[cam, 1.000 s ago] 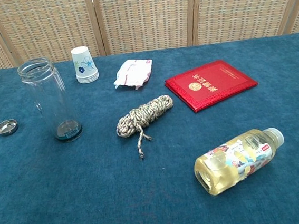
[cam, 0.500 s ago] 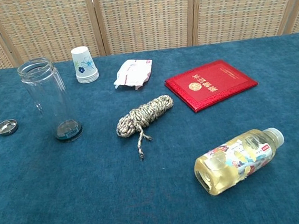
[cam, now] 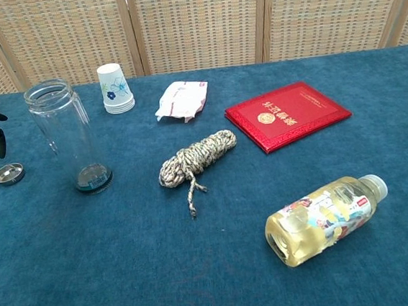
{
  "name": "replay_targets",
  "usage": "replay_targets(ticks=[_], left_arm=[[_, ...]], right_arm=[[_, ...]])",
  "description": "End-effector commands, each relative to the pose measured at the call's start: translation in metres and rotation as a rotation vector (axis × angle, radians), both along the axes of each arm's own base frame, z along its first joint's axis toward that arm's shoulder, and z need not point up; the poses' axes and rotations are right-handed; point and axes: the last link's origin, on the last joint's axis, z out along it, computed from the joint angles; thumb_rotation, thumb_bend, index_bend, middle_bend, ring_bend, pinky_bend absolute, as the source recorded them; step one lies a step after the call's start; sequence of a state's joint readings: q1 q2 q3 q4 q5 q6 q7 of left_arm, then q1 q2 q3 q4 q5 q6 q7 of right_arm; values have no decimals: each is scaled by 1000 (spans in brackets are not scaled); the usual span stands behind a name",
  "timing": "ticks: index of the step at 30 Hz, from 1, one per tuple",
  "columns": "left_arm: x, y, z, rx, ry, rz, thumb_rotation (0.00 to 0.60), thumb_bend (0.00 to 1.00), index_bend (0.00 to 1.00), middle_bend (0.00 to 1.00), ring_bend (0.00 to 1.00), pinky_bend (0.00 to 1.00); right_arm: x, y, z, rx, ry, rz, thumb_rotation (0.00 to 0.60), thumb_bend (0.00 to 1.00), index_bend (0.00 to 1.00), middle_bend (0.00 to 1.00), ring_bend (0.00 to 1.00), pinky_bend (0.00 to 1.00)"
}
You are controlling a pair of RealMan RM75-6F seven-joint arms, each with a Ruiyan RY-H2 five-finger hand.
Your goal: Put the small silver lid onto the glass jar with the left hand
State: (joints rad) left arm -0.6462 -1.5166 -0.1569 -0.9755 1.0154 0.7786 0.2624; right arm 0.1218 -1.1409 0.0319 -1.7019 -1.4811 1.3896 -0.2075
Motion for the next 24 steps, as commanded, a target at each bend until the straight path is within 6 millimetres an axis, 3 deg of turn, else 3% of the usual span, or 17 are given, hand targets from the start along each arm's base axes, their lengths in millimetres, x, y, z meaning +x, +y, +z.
replay_targets(ticks=[1,24], left_arm=[[3,1,-3,-3,-1,-8,600,414,483,0,0,0],[-1,-1,-11,-22,30,-8,600,425,493,0,0,0]], right_arm=[[0,0,0,0,1,0,600,19,81,0,0,46],[-1,0,1,-4,0,-6,600,20,81,0,0,46]])
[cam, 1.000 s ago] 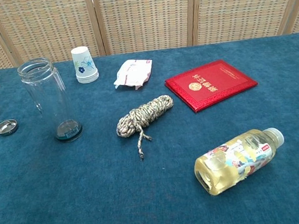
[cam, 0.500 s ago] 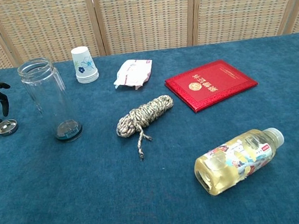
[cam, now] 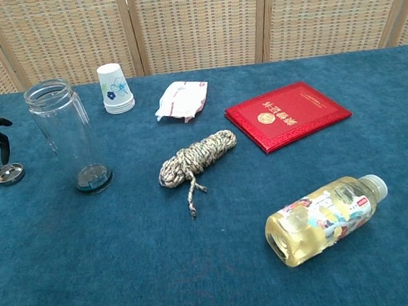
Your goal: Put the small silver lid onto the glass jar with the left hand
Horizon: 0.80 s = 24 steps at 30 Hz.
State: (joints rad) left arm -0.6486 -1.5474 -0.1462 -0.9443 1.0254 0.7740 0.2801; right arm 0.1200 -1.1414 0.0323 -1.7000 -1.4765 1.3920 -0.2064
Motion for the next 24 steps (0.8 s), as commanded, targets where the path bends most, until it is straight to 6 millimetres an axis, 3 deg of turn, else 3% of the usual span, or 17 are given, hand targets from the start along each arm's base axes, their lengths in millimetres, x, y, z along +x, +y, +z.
replay_targets(ticks=[1,24], left_arm=[[0,0,-2,-2,2,-1,600,424,497,0,0,0],[-3,2,-12,2,8,-13,600,432,545,0,0,0]], right_arm=[[0,0,0,0,0,0,600,19,81,0,0,46],[3,2,0,-4,-1,13,600,19,81,0,0,46]])
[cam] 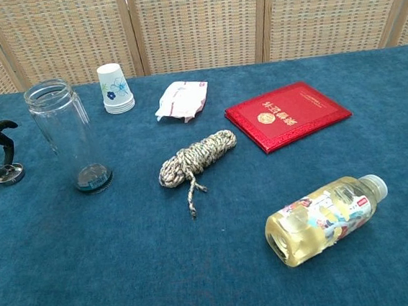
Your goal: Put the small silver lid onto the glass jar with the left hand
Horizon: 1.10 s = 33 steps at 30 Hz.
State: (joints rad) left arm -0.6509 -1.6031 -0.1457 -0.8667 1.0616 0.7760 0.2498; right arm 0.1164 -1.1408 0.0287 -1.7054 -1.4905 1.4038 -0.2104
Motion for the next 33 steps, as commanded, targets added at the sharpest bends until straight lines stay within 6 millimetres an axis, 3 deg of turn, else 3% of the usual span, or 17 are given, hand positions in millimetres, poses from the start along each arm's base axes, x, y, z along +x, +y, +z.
replay_targets(ticks=[1,21,33], left_arm=[[-1,0,-1,-1,4,-1,600,432,545,0,0,0],[-2,1,-1,12,1,-11,600,462,576,0,0,0],[12,1,17,49,-33,-63,600,462,596,0,0,0]], right_arm=[[0,0,0,-2,-1,1,600,19,81,0,0,46],[1,1,-1,2,0,4,600,19,81,0,0,45],[1,1,-1,1,-3,5,600,19,81,0,0,46]])
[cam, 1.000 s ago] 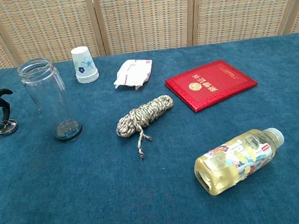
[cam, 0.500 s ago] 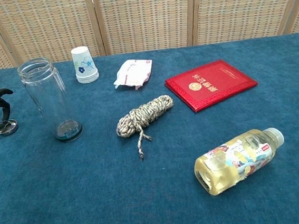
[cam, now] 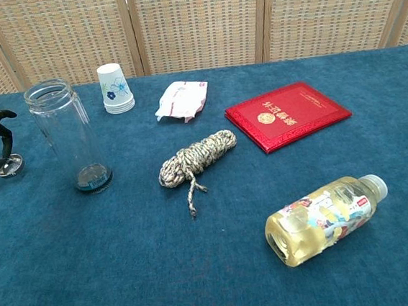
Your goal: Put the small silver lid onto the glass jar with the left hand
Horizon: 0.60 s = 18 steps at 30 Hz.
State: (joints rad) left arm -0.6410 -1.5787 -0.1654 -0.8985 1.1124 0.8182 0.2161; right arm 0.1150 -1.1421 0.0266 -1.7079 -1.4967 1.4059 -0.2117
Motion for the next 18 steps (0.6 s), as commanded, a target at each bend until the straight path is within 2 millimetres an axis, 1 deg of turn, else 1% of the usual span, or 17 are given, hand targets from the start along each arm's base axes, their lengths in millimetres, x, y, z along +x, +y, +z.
replay_targets(ticks=[1,7,18], left_arm=[[5,-2,9,18,-10,-22,600,462,596,0,0,0],[17,-9,25,34,-18,-58,600,462,599,0,0,0],[44,-24,56,53,-60,-122,600,463,599,0,0,0]], right_arm=[[0,1,0,-1,-2,1,600,19,81,0,0,46],[0,1,1,0,-6,-1,600,19,81,0,0,46],[2,2,2,2,-12,10,600,20,81,0,0,46]])
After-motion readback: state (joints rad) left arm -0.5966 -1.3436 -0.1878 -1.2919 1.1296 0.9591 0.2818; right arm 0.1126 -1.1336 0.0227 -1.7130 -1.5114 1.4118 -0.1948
